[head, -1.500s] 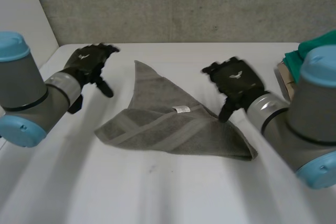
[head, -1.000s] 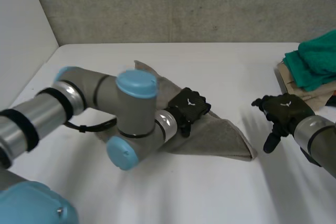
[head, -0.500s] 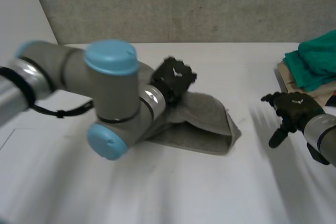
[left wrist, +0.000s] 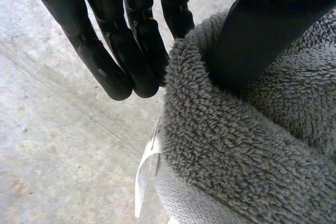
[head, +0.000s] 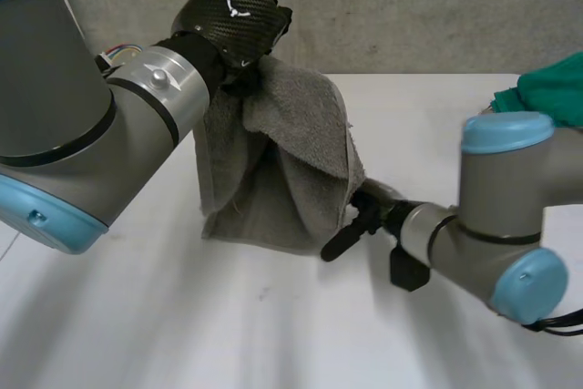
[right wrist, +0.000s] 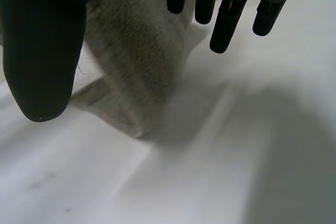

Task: Fold the laundry.

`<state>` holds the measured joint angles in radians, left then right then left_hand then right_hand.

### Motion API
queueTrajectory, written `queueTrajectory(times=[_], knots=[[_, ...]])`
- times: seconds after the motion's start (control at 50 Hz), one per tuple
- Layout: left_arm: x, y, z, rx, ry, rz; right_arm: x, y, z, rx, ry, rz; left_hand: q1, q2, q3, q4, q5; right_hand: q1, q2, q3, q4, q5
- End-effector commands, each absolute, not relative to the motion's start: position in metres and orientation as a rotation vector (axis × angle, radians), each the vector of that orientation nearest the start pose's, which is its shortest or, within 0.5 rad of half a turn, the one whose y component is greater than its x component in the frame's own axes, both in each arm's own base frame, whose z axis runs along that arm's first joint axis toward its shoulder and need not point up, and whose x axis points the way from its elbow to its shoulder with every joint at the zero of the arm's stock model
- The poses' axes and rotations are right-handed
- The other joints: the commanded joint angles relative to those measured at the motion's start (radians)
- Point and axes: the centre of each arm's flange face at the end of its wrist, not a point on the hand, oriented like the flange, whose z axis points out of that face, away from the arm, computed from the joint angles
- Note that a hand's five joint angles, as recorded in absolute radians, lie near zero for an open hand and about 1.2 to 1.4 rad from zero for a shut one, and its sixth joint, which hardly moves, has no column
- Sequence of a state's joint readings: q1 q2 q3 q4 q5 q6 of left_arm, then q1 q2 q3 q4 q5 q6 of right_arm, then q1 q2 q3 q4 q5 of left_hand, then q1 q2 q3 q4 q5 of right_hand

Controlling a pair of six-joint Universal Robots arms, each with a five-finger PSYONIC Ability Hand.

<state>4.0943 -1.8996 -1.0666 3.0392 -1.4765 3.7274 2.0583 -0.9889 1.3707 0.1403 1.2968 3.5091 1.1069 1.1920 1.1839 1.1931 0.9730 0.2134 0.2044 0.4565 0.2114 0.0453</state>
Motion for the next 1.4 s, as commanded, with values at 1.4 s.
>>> queueTrajectory(times=[1.4], knots=[[-0.315,-0.275,0.201,1.707,2.282,-1.495,0.251,-0.278,0.173,-1.394,2.306,-1.554,-0.377,-0.462,-0.454,-0.463,-0.417,0.008,0.017,-0.235,0.01,0.002]])
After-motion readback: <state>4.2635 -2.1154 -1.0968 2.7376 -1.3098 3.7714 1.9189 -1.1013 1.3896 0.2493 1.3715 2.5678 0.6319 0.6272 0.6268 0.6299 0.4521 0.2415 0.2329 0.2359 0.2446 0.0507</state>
